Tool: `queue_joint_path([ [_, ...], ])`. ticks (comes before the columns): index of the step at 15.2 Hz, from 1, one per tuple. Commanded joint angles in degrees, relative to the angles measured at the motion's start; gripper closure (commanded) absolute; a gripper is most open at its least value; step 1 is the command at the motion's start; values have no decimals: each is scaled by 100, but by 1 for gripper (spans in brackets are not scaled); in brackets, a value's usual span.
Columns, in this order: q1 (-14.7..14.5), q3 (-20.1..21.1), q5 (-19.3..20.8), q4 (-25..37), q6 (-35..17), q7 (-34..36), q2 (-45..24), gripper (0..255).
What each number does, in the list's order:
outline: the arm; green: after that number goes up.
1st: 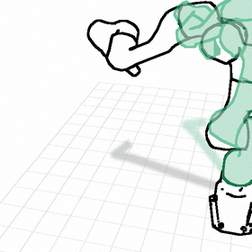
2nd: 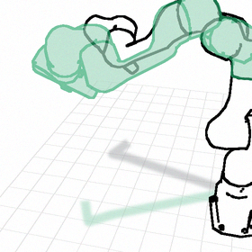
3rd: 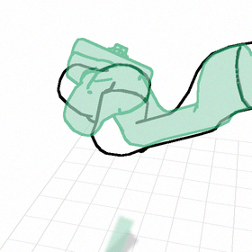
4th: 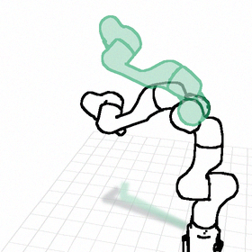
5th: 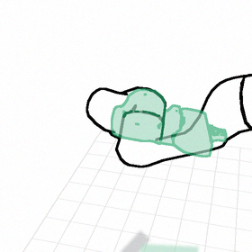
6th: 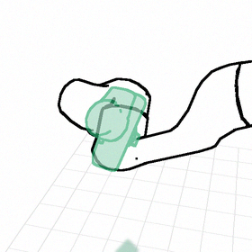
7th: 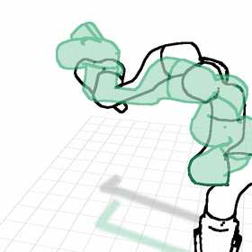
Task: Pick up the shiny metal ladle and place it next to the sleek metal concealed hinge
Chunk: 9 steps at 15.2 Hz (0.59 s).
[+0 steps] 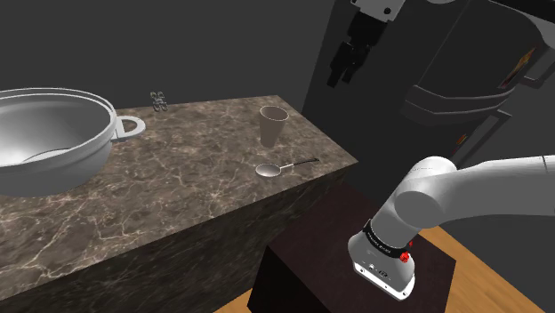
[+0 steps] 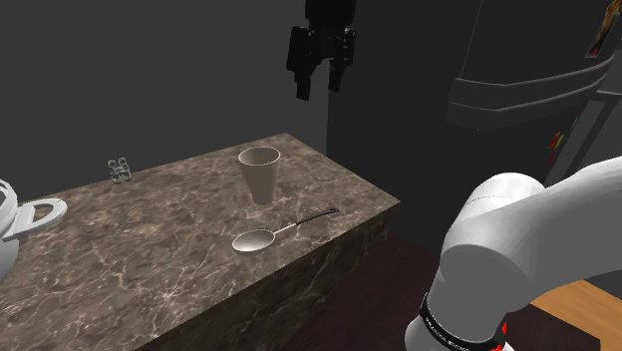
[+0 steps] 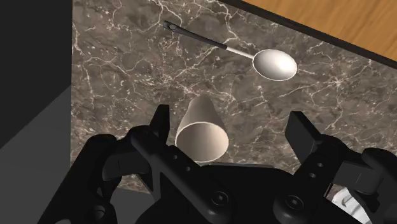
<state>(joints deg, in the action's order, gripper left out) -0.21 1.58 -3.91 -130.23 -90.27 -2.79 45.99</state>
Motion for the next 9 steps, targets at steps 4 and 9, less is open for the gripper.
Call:
queue_joint_path([
  [4,-337,-83,132,-579,-561,-851,13,0],
  [9,-881,-253,377,-1469,-1533,-2246,-67,0],
])
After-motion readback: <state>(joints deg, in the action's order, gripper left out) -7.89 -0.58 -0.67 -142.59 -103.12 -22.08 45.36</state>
